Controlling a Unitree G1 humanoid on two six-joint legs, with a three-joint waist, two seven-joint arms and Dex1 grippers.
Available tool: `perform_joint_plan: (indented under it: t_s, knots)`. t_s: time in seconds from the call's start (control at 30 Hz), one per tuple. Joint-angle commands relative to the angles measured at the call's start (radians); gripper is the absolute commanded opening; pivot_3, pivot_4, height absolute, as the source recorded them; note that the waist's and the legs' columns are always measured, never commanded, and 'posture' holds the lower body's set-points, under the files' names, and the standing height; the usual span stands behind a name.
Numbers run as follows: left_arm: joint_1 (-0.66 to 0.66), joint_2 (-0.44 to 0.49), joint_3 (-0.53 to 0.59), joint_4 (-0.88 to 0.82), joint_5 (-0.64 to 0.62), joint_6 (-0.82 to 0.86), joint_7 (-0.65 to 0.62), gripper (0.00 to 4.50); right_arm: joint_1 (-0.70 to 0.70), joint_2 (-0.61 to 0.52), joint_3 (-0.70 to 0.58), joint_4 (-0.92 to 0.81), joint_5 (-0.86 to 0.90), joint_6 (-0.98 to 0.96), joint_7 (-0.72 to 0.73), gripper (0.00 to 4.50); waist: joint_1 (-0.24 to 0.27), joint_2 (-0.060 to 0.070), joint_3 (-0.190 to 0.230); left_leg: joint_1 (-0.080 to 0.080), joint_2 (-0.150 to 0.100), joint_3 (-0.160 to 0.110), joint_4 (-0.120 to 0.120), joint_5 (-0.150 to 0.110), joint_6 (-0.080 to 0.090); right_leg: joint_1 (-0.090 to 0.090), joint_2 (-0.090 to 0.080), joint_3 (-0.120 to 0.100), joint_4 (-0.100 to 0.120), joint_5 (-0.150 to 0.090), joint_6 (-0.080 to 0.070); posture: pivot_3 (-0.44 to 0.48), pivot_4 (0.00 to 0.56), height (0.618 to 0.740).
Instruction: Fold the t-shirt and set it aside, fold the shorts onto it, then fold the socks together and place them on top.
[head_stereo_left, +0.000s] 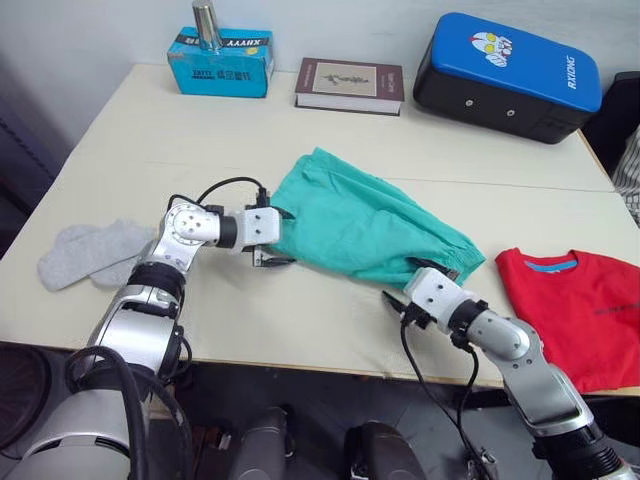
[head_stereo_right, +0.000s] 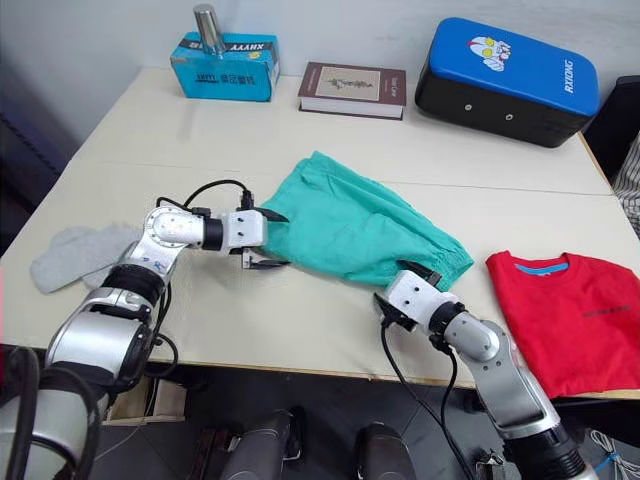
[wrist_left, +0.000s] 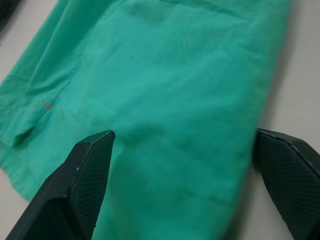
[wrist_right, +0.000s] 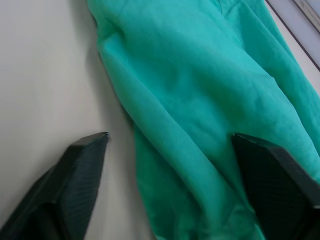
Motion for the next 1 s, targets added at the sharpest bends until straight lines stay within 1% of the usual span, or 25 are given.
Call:
perform_joint_plan:
  t_s: [0.03, 0.07, 0.17, 0.23, 0.27, 0.4, 0.47, 0.5, 0.57, 0.63, 0.7, 0.73, 0.83, 0.9, 0.93, 1.0]
  knots:
    - [-0.026, -0.028, -0.007, 0.071, 0.026, 0.060, 0.101, 4.10, -0.019, -0.007, -0.028, 0.013, -0.021, 0.005, -0.010, 2.52, -0.001, 0.000, 0.000, 0.000, 0.000, 0.000, 0.000, 0.000, 0.000, 0.000, 0.000, 0.000, 0.000, 0.000, 0.000, 0.000, 0.150, 0.740]
    - [-0.029, -0.042, 0.008, 0.085, 0.007, 0.082, 0.091, 3.89, -0.027, -0.006, -0.031, 0.017, -0.019, 0.006, -0.007, 2.13, -0.001, 0.000, 0.000, 0.000, 0.000, 0.000, 0.000, 0.000, 0.000, 0.000, 0.000, 0.000, 0.000, 0.000, 0.000, 0.000, 0.150, 0.740]
    - [-0.029, -0.074, 0.061, 0.111, -0.050, 0.149, 0.069, 3.02, -0.039, -0.012, -0.040, 0.025, -0.009, 0.009, 0.012, 1.10, -0.002, 0.000, 0.000, 0.000, 0.000, 0.000, 0.000, 0.000, 0.000, 0.000, 0.000, 0.000, 0.001, 0.000, 0.000, 0.000, 0.150, 0.740]
    - [-0.016, -0.070, 0.054, 0.113, -0.044, 0.146, 0.029, 2.38, -0.041, -0.019, -0.041, 0.030, -0.003, 0.004, 0.032, 0.36, -0.002, 0.000, 0.000, 0.000, 0.000, 0.000, 0.001, 0.000, 0.000, 0.000, 0.000, 0.000, 0.001, 0.000, 0.000, 0.000, 0.150, 0.740]
    - [0.003, -0.057, 0.052, 0.104, -0.050, 0.129, -0.028, 2.08, -0.052, -0.026, -0.040, 0.036, 0.011, -0.004, 0.057, 0.04, -0.003, 0.000, 0.000, 0.000, 0.000, 0.000, 0.001, 0.000, 0.000, 0.000, 0.000, 0.000, 0.001, 0.000, 0.000, 0.000, 0.150, 0.740]
    - [0.070, -0.006, 0.073, 0.046, -0.108, 0.096, -0.195, 0.85, -0.086, -0.062, -0.034, 0.082, 0.051, -0.065, 0.152, 0.00, -0.014, 0.000, -0.001, 0.001, 0.001, 0.001, 0.000, 0.000, 0.000, 0.000, 0.001, 0.000, 0.001, 0.000, 0.000, 0.000, 0.150, 0.740]
    - [0.134, 0.030, 0.104, -0.039, -0.178, 0.097, -0.288, 0.21, -0.101, -0.084, -0.041, 0.124, 0.086, -0.125, 0.209, 0.00, -0.024, 0.000, -0.001, 0.001, 0.001, 0.001, -0.001, 0.000, -0.001, 0.000, 0.001, 0.000, 0.001, 0.000, 0.000, 0.000, 0.150, 0.740]
    - [0.175, 0.047, 0.116, -0.102, -0.211, 0.108, -0.319, 0.03, -0.107, -0.094, -0.048, 0.144, 0.106, -0.155, 0.236, 0.00, -0.029, 0.000, -0.001, 0.002, 0.001, 0.001, -0.001, 0.000, -0.001, 0.000, 0.001, 0.000, 0.001, 0.000, 0.000, 0.000, 0.150, 0.740]
    - [0.279, 0.081, 0.135, -0.280, -0.277, 0.158, -0.364, 0.03, -0.112, -0.116, -0.058, 0.184, 0.143, -0.225, 0.292, 0.00, -0.034, 0.001, -0.001, 0.002, 0.002, 0.001, -0.003, 0.000, -0.001, 0.000, 0.001, 0.000, 0.000, 0.000, 0.000, 0.000, 0.150, 0.740]
    - [0.409, 0.113, 0.159, -0.499, -0.336, 0.239, -0.354, 0.03, -0.109, -0.141, -0.064, 0.226, 0.160, -0.297, 0.333, 0.00, -0.035, 0.001, -0.001, 0.002, 0.002, 0.000, -0.003, 0.000, -0.002, 0.000, 0.001, 0.000, 0.000, 0.000, 0.000, 0.000, 0.150, 0.740]
    - [0.577, 0.153, 0.191, -0.754, -0.368, 0.313, -0.304, 0.03, -0.106, -0.168, -0.071, 0.266, 0.177, -0.375, 0.376, 0.00, -0.034, 0.001, -0.001, 0.002, 0.002, 0.000, -0.003, 0.000, -0.002, 0.000, 0.001, 0.000, 0.000, 0.000, 0.000, 0.000, 0.150, 0.740]
    - [0.637, 0.169, 0.200, -0.846, -0.373, 0.344, -0.281, 0.03, -0.104, -0.175, -0.073, 0.281, 0.184, -0.401, 0.392, 0.00, -0.032, 0.001, -0.001, 0.002, 0.002, 0.000, -0.003, 0.000, -0.001, 0.001, 0.001, 0.001, -0.002, 0.000, 0.000, 0.000, 0.150, 0.740]
    - [0.852, 0.186, 0.247, -1.156, -0.410, 0.510, -0.177, 0.03, -0.067, -0.212, -0.077, 0.308, 0.220, -0.496, 0.465, 0.00, -0.030, 0.001, -0.001, 0.002, 0.002, -0.001, -0.003, 0.000, -0.001, 0.002, 0.000, 0.001, -0.003, 0.000, 0.000, 0.000, 0.150, 0.740]
    - [0.948, 0.196, 0.256, -1.294, -0.416, 0.583, -0.131, 0.03, -0.050, -0.227, -0.077, 0.332, 0.218, -0.537, 0.478, 0.00, -0.024, 0.001, -0.001, 0.003, 0.002, -0.002, -0.003, -0.001, 0.000, 0.004, 0.000, 0.000, -0.004, 0.000, 0.000, 0.000, 0.150, 0.740]
    - [0.992, 0.185, 0.268, -1.355, -0.438, 0.629, -0.098, 0.03, -0.043, -0.231, -0.078, 0.348, 0.209, -0.545, 0.473, 0.00, -0.022, 0.001, -0.001, 0.002, 0.002, -0.002, -0.002, -0.001, 0.000, 0.004, 0.000, 0.000, -0.005, 0.000, 0.000, 0.000, 0.150, 0.740]
    - [1.041, 0.175, 0.278, -1.430, -0.469, 0.689, -0.054, 0.03, -0.038, -0.233, -0.079, 0.367, 0.201, -0.557, 0.465, 0.00, -0.020, 0.001, -0.001, 0.003, 0.002, -0.002, -0.002, -0.002, 0.001, 0.005, 0.000, 0.000, -0.006, 0.000, 0.000, 0.000, 0.150, 0.740]
